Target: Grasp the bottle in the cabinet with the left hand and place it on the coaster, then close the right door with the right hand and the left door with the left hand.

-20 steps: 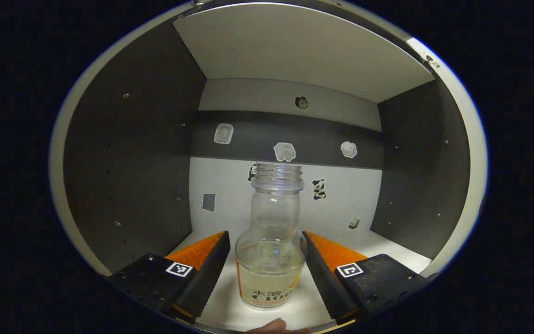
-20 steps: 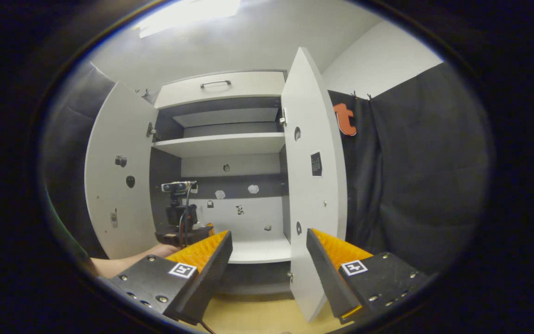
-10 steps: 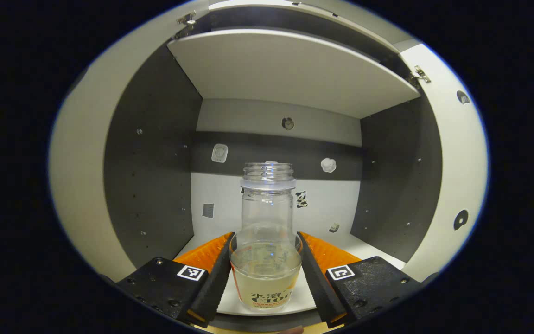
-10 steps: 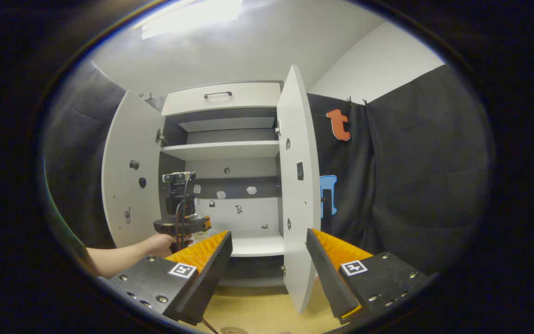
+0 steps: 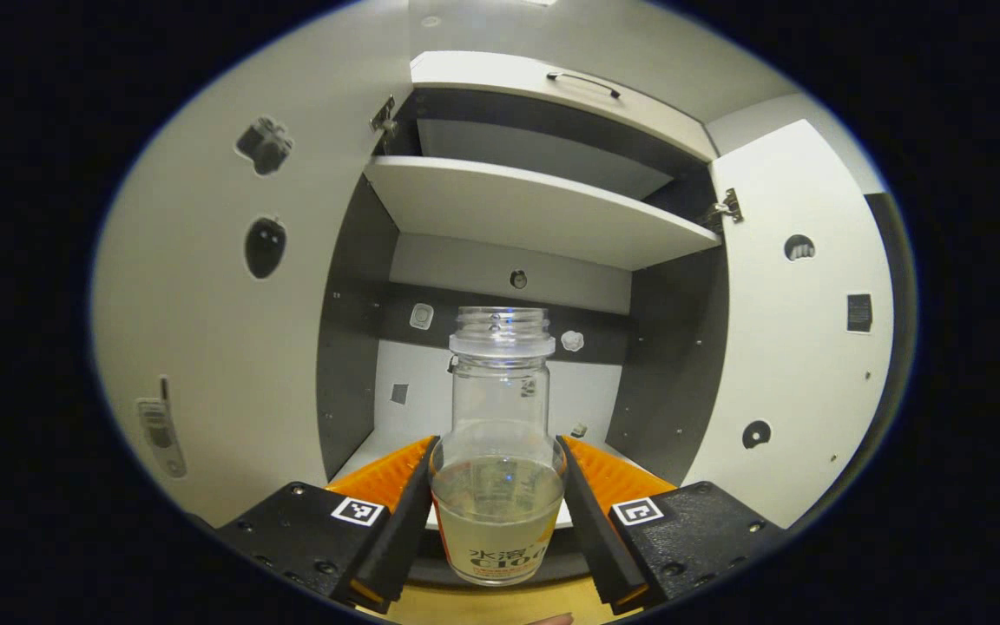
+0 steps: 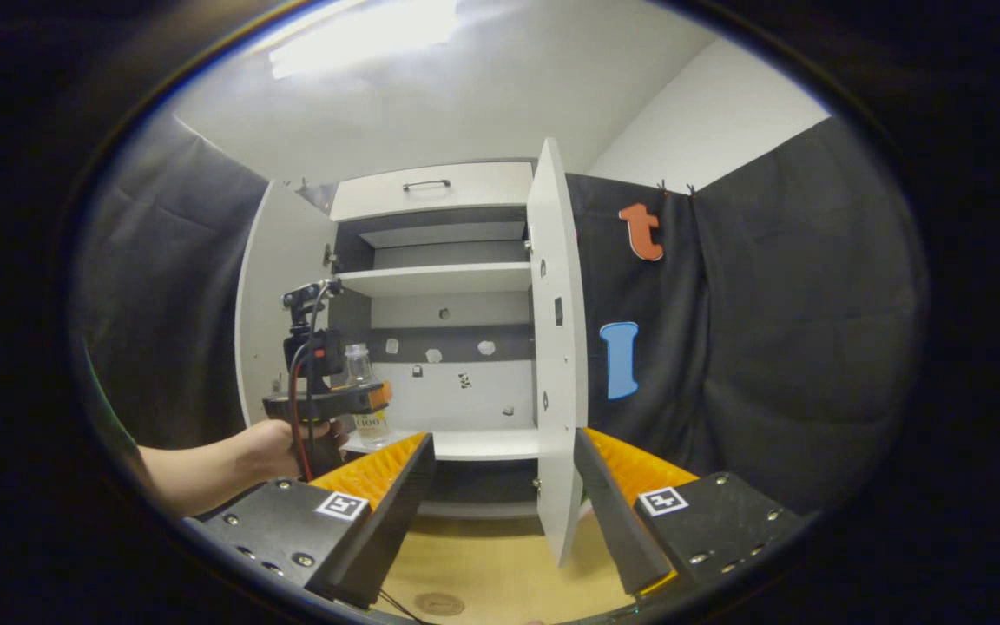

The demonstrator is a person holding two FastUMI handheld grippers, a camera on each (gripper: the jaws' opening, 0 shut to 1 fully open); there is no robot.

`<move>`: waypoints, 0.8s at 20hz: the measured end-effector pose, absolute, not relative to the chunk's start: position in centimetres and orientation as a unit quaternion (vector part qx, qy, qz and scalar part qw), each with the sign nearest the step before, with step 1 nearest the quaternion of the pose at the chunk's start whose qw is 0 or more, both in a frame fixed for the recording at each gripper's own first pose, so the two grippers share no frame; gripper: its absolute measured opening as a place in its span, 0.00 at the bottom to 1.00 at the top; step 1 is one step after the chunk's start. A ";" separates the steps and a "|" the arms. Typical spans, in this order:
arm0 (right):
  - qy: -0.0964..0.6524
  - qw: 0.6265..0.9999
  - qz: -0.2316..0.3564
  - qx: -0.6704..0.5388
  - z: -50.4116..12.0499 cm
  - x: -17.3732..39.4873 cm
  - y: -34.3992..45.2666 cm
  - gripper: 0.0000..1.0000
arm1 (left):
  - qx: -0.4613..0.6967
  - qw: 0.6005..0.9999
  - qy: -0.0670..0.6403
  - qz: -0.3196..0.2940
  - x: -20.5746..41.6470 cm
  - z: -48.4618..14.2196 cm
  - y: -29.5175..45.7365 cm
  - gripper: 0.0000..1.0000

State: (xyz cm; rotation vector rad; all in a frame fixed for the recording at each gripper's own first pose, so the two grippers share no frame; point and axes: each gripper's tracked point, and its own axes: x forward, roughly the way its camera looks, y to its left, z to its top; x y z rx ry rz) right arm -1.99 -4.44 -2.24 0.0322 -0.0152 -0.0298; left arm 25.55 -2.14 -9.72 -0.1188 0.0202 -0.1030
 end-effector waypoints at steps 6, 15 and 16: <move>0.009 1.000 0.005 0.023 -3.9 -3.2 -3.9 0.97 | -0.074 0.996 0.025 -0.042 18.4 -12.8 -2.0 0.81; 0.031 0.999 0.009 0.033 -6.6 -3.5 -3.5 0.98 | -0.090 0.990 0.063 -0.084 10.4 -22.2 -6.0 0.81; 0.035 0.999 0.007 0.032 -6.9 -3.5 -3.6 0.97 | -0.087 0.990 0.067 -0.083 9.9 -23.5 -6.1 0.81</move>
